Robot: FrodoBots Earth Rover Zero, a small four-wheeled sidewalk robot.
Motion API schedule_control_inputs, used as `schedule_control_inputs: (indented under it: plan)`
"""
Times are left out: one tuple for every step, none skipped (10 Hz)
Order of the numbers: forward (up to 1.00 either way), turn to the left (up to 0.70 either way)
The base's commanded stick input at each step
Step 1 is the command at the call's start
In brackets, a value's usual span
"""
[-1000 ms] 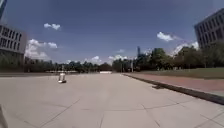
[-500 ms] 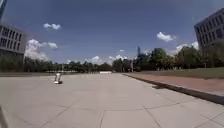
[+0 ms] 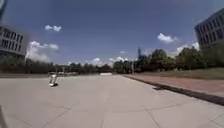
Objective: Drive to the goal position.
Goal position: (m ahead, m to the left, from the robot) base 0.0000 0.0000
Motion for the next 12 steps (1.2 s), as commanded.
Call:
schedule_control_inputs:
  plan:
    - [0.70, 0.12]
    - [0.70, 0.12]
    - [0.70, 0.12]
    - [0.70, 0.12]
    - [0.70, 0.12]
    - [0.70, 0.12]
    - [0.70, 0.12]
    - [0.70, 0.12]
    - [0.70, 0.12]
    - [0.70, -0.23]
    - [0.70, -0.23]
    - [0.70, -0.23]
